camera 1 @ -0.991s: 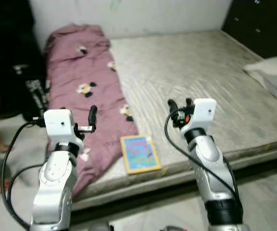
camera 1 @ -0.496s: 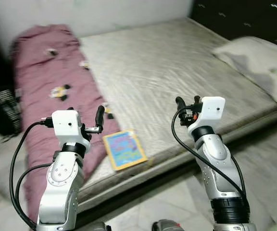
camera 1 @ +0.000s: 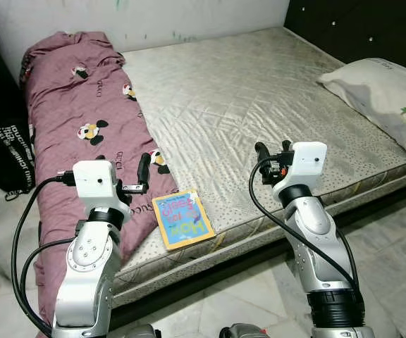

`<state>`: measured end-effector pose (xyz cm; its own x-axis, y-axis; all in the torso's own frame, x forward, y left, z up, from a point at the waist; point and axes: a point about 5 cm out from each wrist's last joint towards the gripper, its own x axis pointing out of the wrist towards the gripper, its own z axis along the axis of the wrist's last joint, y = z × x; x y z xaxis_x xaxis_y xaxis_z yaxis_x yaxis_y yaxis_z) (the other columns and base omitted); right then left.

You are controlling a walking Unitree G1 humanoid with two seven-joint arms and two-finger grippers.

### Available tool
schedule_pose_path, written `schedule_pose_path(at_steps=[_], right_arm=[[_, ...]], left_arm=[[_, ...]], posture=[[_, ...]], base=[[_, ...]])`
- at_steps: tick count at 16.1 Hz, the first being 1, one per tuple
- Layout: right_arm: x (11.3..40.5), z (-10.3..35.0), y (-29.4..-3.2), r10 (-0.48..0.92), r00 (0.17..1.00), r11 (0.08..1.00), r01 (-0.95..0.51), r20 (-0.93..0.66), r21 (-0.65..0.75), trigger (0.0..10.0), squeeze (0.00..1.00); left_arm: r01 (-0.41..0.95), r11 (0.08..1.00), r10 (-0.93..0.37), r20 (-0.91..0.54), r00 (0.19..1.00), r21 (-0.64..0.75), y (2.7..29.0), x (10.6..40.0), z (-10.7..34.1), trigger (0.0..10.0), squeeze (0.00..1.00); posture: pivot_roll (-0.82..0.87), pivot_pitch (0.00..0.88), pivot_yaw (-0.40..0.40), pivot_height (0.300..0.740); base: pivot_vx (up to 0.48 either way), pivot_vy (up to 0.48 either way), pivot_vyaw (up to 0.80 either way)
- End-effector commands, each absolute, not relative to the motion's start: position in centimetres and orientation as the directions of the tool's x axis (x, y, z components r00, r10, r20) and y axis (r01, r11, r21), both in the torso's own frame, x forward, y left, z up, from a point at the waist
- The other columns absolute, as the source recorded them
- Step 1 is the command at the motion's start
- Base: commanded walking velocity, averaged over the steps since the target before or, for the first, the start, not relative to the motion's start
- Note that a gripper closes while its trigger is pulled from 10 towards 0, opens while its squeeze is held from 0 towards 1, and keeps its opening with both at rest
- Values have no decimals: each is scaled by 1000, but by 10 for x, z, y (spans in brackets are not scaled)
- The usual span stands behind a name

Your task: Clean up the room

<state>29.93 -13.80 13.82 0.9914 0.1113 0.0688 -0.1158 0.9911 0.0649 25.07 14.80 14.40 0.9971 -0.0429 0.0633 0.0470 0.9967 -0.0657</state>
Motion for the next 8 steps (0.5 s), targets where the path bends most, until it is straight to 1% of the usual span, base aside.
schedule_pose_path(at_steps=[1, 2, 4, 6, 8], right_arm=[[299, 136, -140, 103, 993, 992, -106, 53, 61, 10000, 0], [299, 136, -140, 103, 993, 992, -106, 54, 61, 10000, 0], [299, 136, -140, 103, 993, 992, -107, 53, 60, 10000, 0], [299, 136, -140, 99, 994, 993, -102, 53, 60, 10000, 0], [299, 137, -141, 93, 994, 994, -97, 61, 56, 10000, 0]], left_arm=[[62, 996, -57, 76, 995, -60, 148, 250, 147, 10000, 0], [63, 996, -58, 78, 995, -60, 148, 250, 147, 10000, 0], [63, 996, -58, 78, 995, -59, 148, 250, 147, 10000, 0], [62, 997, -58, 75, 996, -52, 148, 250, 146, 10000, 0], [67, 996, -63, 77, 995, -51, 148, 250, 146, 10000, 0]], posture=[[-42, 0, 18, 740], [-43, 0, 18, 740], [-43, 0, 18, 740], [-45, 0, 19, 740], [-47, 0, 20, 740]], base=[[0, 0, 0], [0, 0, 0], [240, 0, 0], [0, 0, 0], [281, 0, 0]])
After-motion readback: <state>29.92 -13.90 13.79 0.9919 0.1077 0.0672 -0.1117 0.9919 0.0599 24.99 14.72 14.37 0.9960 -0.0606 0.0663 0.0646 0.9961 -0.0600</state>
